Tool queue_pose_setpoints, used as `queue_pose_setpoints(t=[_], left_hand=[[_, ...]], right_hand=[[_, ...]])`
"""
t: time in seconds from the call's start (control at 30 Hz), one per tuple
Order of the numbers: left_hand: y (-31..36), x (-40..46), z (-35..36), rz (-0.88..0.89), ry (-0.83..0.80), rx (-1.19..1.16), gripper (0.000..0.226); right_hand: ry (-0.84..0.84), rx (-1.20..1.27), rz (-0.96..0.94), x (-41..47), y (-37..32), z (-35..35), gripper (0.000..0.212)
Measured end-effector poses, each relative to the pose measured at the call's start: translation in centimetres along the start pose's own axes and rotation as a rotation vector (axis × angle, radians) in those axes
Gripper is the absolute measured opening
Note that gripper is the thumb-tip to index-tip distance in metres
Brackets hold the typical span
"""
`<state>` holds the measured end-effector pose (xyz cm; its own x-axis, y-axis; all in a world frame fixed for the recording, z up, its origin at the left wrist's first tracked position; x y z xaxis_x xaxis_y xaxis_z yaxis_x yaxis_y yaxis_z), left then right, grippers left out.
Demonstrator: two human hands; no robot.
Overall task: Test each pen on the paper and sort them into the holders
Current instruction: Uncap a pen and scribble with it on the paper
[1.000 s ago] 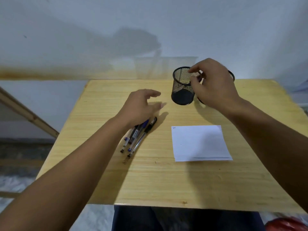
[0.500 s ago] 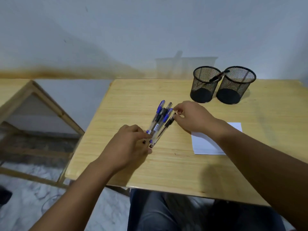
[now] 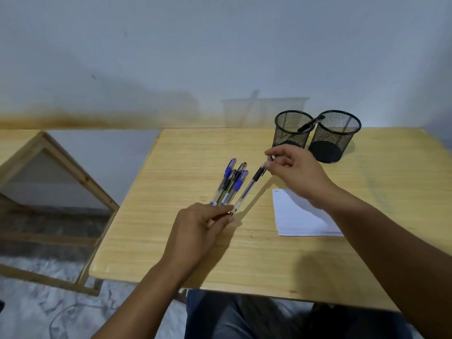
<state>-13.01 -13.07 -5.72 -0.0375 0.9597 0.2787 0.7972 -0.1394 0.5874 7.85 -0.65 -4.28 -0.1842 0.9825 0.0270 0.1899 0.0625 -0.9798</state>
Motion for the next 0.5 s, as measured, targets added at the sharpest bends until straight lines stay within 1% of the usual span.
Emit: queue_pose_setpoints(t=[0.07,0.1,0.17,0.23,0.3,0.4,0.5], left_hand=[[1.0,-0.3,0.8,-0.097,0.035,-0.184,0.023],[1.7,-0.5,1.3,-0.114,0.057,-0.247,0.022],[3.4,-0.9,2.3,-0.119,0.074,-0.332,0.023],[5.0,-1.1,3.5,-0.120,0.049,-0.398,0.024],[6.3,-1.2,4.6,-0.130,0.022,-0.440,0.024],[7.8,-1.1,6.0,-0.149,-0.022,-0.492,0.023],[9.3,-0.7,6.9,-0.102,-0.089,-0.477,0.021]], right_hand=[[0.045,0.230,0.014,-1.2,-0.4,-0.8,0.026],[0.070,0.326,0.013,-1.8,-0.6,-1.1,0.028],[0.122,0.516,0.010,-2.9,-1.0,-1.8,0.029],[0.162,0.663,0.010,-3.8,-1.5,-2.7,0.032],[0.184,0.713,0.015,-4.7,-1.7,-3.6,0.034],[0.188,0.696,0.026,-5.9,-1.8,-4.6,0.021],[0.223,0.641,0.063,-6.7,-1.5,-5.8,0.011]])
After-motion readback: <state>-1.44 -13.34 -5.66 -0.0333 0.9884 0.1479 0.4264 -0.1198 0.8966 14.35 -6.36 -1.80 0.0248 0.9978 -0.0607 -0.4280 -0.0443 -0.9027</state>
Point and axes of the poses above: each hand's wrist, its own x-axis towards the middle knuckle, its own z-axis out of the palm, y = z × x, the point moved 5 cm from there along x, towards the middle knuckle, and after that the axes turned 8 degrees about x, right-handed, at the moved point
